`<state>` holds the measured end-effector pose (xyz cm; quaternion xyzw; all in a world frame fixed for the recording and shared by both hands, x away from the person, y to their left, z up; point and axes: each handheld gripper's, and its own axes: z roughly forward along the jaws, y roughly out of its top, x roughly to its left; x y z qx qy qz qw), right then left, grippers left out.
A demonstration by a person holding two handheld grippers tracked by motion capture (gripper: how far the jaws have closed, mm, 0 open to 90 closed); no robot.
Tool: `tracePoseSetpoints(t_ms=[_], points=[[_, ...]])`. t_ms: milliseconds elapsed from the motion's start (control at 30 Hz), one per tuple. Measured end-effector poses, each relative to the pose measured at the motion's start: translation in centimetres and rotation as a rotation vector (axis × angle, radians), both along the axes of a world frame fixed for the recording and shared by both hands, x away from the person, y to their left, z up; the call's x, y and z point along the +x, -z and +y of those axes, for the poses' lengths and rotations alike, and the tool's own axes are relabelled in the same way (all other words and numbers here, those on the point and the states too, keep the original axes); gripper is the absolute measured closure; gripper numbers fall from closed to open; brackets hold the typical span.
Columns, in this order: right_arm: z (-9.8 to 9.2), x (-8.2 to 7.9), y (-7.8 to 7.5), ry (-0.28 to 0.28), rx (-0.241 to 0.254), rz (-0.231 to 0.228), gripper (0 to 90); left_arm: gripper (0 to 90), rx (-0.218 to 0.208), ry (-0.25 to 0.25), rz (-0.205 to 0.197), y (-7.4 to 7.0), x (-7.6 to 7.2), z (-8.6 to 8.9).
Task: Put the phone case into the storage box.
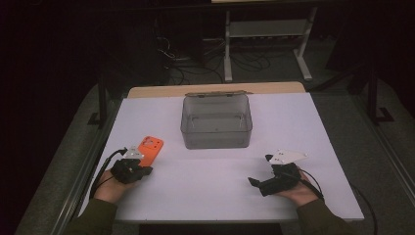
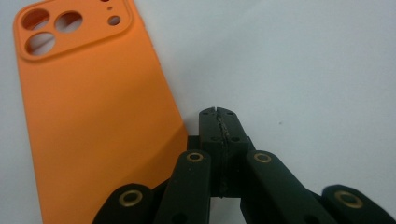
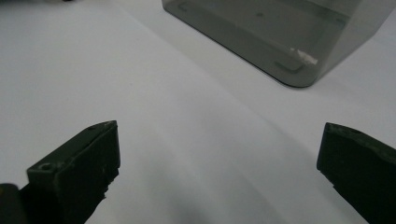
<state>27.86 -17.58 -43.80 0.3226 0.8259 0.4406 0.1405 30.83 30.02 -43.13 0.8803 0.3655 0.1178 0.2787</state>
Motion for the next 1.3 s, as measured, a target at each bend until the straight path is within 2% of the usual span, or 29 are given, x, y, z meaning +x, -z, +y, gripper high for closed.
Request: tracePoseSetpoints(t_ms=[100, 167, 200, 333, 367, 400, 433, 533, 567, 700, 733, 767, 800, 867, 967, 1000, 1033, 1067, 1100, 1133, 1167, 1200, 1233, 1300], points=[[0.0, 0.0, 0.0, 0.000, -0.001, 0.000, 0.0, 89.9, -0.003, 0.001, 0.000, 0.0, 0.0, 0.0], [0.0, 0.0, 0.0, 0.000, -0.001, 0.000, 0.0, 89.9, -0.030, 0.005, -0.005, -0.2, 0.0, -0.1], [0.0, 0.0, 0.0, 0.000, -0.001, 0.000, 0.0, 89.8, -0.030, 0.005, -0.005, -0.2, 0.0, -0.1], [0.0, 0.0, 0.0, 0.000, -0.002, -0.001, 0.0, 88.4, -0.109, 0.019, -0.019, -0.8, -0.1, -0.5], [0.0, 0.0, 0.0, 0.000, -0.002, -0.001, 0.0, 84.9, -0.133, 0.031, -0.032, -1.1, -0.1, -0.9], [0.0, 0.0, 0.0, 0.000, -0.002, -0.001, 0.0, 83.6, -0.133, 0.031, -0.032, -1.1, -0.1, -0.9], [0.0, 0.0, 0.0, 0.000, -0.003, 0.000, 0.0, 81.3, -0.160, 0.049, -0.042, -1.4, -0.1, -1.4], [0.0, 0.0, 0.0, 0.000, -0.003, -0.001, 0.0, 75.9, -0.178, 0.064, -0.051, -1.6, -0.1, -2.0], [0.0, 0.0, 0.0, 0.001, -0.003, -0.001, 0.0, 73.2, -0.205, 0.083, -0.055, -1.8, -0.2, -2.5], [0.1, 0.0, 0.1, 0.000, -0.002, 0.000, 0.0, 61.8, -0.239, 0.113, -0.072, -1.9, -0.5, -3.4], [0.1, 0.0, 0.1, 0.000, -0.002, 0.000, 0.0, 61.8, -0.249, 0.115, -0.075, -1.9, -0.6, -3.5], [0.1, 0.0, 0.1, -0.001, -0.001, -0.001, 0.0, 54.6, -0.272, 0.119, -0.081, -1.8, -0.7, -3.8], [0.1, 0.0, 0.1, -0.001, -0.001, -0.001, 0.0, 54.6, -0.290, 0.128, -0.090, -1.8, -0.9, -3.9], [0.1, 0.0, 0.1, -0.003, -0.001, 0.000, 0.0, 45.2, -0.318, 0.148, -0.107, -1.5, -1.3, -4.2], [0.1, 0.0, 0.0, -0.006, -0.002, -0.002, 0.0, 33.6, -0.331, 0.163, -0.121, -1.2, -1.7, -4.2], [0.1, 0.0, 0.0, -0.006, -0.002, -0.002, 0.0, 33.6, -0.337, 0.172, -0.124, -1.0, -1.9, -4.3], [0.1, 0.0, 0.0, -0.007, -0.003, -0.002, 0.0, 29.8, -0.336, 0.182, -0.130, -0.9, -2.0, -4.3], [0.1, -0.1, 0.0, -0.007, -0.001, -0.001, 0.0, 25.1, -0.338, 0.185, -0.132, -0.7, -2.1, -4.3], [0.1, -0.1, 0.0, -0.008, 0.000, 0.000, 0.0, 16.0, -0.337, 0.195, -0.132, -0.6, -2.2, -4.3], [0.1, -0.1, 0.0, -0.008, 0.000, 0.000, 0.0, 16.0, -0.341, 0.202, -0.140, -0.6, -2.2, -4.3], [0.1, 0.0, 0.0, -0.013, -0.001, -0.003, 0.0, 8.4, -0.347, 0.204, -0.139, -0.5, -2.2, -4.4], [0.1, 0.0, 0.0, -0.013, -0.001, -0.003, 0.0, 8.4, -0.349, 0.206, -0.131, -0.4, -2.2, -4.5], [0.2, -0.1, 0.0, -0.016, -0.001, -0.004, 0.0, 1.4, -0.353, 0.212, -0.128, -0.2, -2.2, -4.6], [0.2, -0.1, 0.0, -0.018, -0.001, -0.003, 0.0, 1.1, -0.346, 0.225, -0.130, -0.1, -2.2, -4.8]])
